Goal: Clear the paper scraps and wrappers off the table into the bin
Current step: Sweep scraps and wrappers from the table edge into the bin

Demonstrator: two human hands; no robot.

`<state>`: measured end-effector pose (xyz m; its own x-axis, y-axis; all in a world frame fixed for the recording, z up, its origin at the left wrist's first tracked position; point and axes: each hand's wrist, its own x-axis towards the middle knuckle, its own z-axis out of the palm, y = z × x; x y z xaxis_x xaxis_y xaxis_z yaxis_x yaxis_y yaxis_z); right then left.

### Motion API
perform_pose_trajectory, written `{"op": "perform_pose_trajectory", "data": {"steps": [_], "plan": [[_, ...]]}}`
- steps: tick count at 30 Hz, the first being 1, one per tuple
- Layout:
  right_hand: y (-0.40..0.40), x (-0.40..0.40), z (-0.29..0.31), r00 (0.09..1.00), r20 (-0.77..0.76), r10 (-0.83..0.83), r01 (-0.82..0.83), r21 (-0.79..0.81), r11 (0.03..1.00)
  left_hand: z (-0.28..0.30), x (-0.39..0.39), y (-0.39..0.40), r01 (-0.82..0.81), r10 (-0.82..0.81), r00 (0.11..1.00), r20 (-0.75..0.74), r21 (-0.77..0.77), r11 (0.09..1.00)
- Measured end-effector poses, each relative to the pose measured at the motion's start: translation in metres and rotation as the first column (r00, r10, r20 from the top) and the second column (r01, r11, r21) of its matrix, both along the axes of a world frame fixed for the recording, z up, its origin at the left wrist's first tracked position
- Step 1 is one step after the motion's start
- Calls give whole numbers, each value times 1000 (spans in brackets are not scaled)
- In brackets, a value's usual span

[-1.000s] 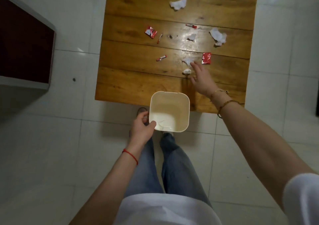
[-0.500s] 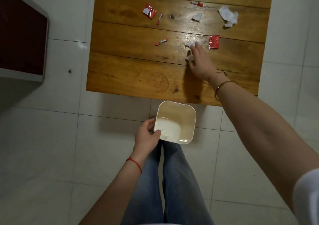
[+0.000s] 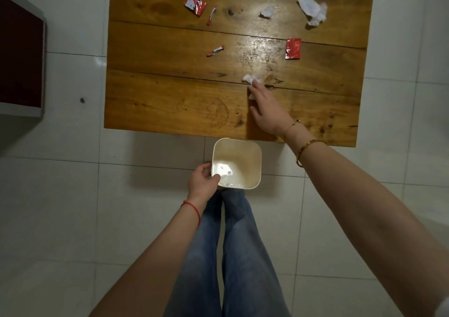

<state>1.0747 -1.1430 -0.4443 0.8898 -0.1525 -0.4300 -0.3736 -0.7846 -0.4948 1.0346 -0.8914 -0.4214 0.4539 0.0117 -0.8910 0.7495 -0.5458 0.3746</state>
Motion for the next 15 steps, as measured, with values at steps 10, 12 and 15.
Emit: {"op": "perform_pose_trajectory", "data": {"steps": [10, 12, 15], "plan": [[45, -54, 6, 996, 49, 73, -78, 103, 992, -20, -9, -5, -116, 114, 992, -51, -40, 992], [55, -70, 8, 988, 73, 139, -146, 103, 984, -20, -9, -6, -126, 124, 991, -50, -40, 991], [70, -99, 13, 961, 83, 264, -269, 64, 961, -20, -7, -7, -89, 88, 996, -32, -19, 996]]}}
